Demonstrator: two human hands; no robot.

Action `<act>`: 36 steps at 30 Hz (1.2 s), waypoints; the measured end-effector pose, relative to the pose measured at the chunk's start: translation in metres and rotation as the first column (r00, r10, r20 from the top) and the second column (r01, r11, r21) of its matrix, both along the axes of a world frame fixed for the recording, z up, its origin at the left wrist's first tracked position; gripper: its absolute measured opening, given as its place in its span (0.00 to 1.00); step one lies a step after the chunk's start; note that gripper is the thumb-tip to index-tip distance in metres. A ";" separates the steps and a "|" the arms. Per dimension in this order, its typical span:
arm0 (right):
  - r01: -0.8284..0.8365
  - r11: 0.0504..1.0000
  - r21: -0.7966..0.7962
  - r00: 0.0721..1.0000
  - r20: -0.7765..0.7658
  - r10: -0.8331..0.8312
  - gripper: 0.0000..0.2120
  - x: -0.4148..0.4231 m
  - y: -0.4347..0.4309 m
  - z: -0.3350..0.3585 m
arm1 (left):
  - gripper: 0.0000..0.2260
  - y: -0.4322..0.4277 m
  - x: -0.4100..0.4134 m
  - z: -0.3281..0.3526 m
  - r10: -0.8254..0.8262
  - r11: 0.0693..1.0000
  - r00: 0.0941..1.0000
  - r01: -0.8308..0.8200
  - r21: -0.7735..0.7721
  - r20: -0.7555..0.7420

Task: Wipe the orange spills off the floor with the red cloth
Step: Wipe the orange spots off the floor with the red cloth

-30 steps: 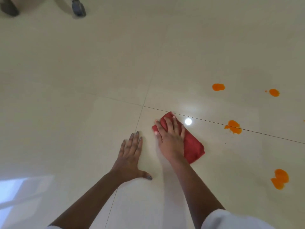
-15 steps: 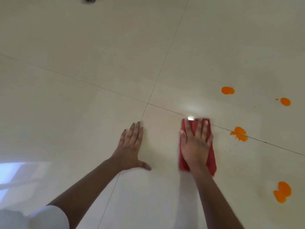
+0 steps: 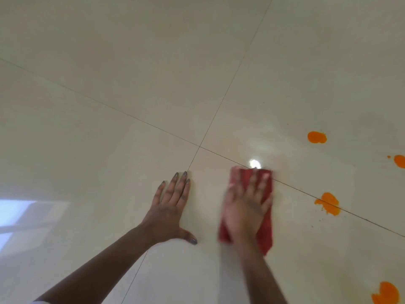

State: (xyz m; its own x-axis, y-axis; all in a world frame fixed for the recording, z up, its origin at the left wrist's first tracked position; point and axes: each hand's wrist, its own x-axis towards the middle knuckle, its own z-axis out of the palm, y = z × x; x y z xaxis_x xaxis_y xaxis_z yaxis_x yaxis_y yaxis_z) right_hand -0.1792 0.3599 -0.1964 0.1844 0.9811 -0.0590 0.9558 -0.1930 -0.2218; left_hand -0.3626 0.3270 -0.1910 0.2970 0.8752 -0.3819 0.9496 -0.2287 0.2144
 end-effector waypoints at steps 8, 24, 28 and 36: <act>-0.190 0.975 -0.113 0.980 0.033 0.195 0.23 0.019 0.123 -0.003 | 0.61 0.003 0.000 0.001 0.025 1.000 0.998 -0.025 0.003 0.055; 0.101 0.995 0.012 0.994 0.043 -0.101 0.23 0.033 0.015 -0.006 | 0.64 0.003 -0.007 0.001 0.035 0.998 0.995 -0.039 0.042 0.095; -0.257 0.966 -0.008 0.966 0.028 0.257 0.24 -0.010 -0.056 -0.004 | 0.65 0.002 0.012 0.006 -0.029 0.999 0.988 0.035 -0.036 0.155; 0.207 0.977 -0.060 0.977 0.066 -0.203 0.26 0.077 -0.069 -0.006 | 0.62 0.007 0.073 -0.004 -0.201 0.980 0.975 0.199 0.031 0.094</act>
State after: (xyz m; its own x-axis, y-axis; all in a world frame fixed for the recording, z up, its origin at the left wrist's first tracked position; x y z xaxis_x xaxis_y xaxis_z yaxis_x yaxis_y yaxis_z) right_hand -0.1027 0.2905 -0.2024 0.3860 0.9164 -0.1058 0.9056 -0.3983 -0.1458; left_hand -0.2899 0.3344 -0.1946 0.5012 0.8020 -0.3249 0.8593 -0.4172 0.2959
